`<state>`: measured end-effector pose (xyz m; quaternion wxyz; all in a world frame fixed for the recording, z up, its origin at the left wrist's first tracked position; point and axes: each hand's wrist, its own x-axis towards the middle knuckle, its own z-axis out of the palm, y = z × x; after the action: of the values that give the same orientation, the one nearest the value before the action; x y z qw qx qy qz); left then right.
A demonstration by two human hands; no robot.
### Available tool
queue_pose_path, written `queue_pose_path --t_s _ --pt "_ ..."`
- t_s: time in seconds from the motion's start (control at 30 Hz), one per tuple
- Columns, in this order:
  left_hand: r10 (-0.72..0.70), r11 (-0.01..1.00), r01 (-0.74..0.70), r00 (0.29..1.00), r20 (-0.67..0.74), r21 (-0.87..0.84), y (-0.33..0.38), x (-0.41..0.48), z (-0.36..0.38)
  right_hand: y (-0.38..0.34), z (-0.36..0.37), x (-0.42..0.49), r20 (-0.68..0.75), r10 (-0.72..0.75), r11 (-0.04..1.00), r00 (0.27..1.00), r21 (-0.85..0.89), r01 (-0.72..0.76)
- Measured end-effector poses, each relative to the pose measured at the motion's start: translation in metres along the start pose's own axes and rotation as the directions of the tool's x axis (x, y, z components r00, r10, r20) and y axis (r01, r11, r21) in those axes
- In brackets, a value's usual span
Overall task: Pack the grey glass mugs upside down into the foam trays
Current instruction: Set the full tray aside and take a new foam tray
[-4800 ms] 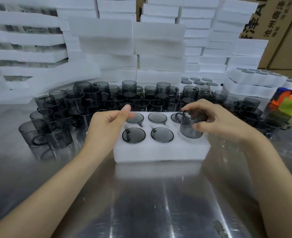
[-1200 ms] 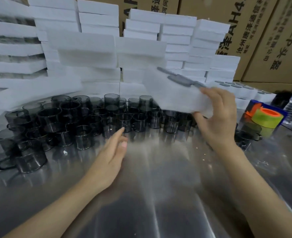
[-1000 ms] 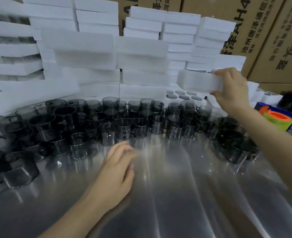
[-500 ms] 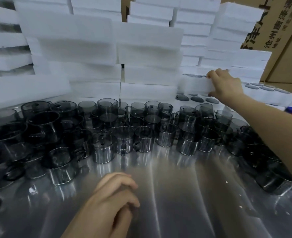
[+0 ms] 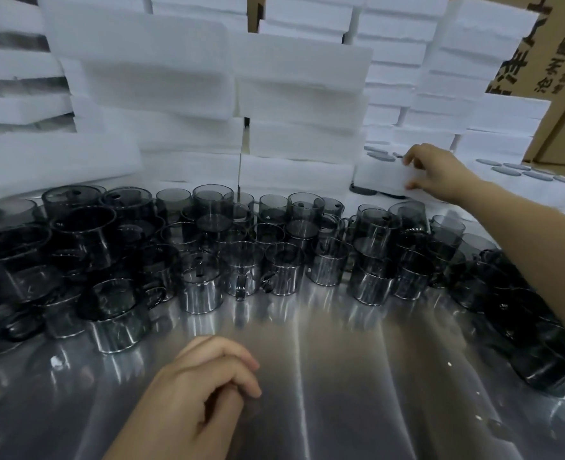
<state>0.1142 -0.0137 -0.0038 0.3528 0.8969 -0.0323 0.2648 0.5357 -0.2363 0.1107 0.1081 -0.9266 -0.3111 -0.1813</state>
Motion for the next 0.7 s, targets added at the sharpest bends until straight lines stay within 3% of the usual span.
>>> queue_pose_path --t_s 0.27,0.37,0.43,0.5,0.57,0.63,0.7 --pt "-0.001 0.999 0.001 1.000 0.008 0.048 -0.002 0.000 0.002 -0.017 0.001 -0.001 0.127 0.111 0.992 0.986 -0.077 -0.102" --pt "-0.056 0.998 0.054 0.998 0.030 0.042 0.001 0.000 0.002 -0.052 -0.033 -0.017 -0.085 0.129 0.990 0.988 0.072 -0.123" --pt "-0.086 0.995 0.084 0.996 0.024 0.061 0.001 0.001 0.002 -0.096 -0.057 -0.045 -0.284 0.178 0.962 0.942 0.252 -0.106" --pt "-0.113 0.990 0.112 0.994 0.008 0.080 0.003 0.003 0.002 -0.150 -0.071 -0.085 -0.360 0.254 0.835 0.898 0.550 -0.016" --pt "-0.135 0.987 0.135 0.991 -0.006 0.086 0.003 0.004 0.003 -0.208 -0.066 -0.134 -0.239 0.321 0.599 0.916 0.801 -0.001" --pt "-0.160 0.983 0.162 0.987 -0.031 0.081 0.005 0.004 0.002 -0.260 -0.043 -0.182 -0.062 0.289 0.435 0.955 0.897 -0.073" --pt "-0.162 0.983 0.168 0.983 -0.085 0.072 0.008 0.002 -0.001 -0.293 -0.009 -0.220 0.032 0.208 0.396 0.978 0.911 -0.114"
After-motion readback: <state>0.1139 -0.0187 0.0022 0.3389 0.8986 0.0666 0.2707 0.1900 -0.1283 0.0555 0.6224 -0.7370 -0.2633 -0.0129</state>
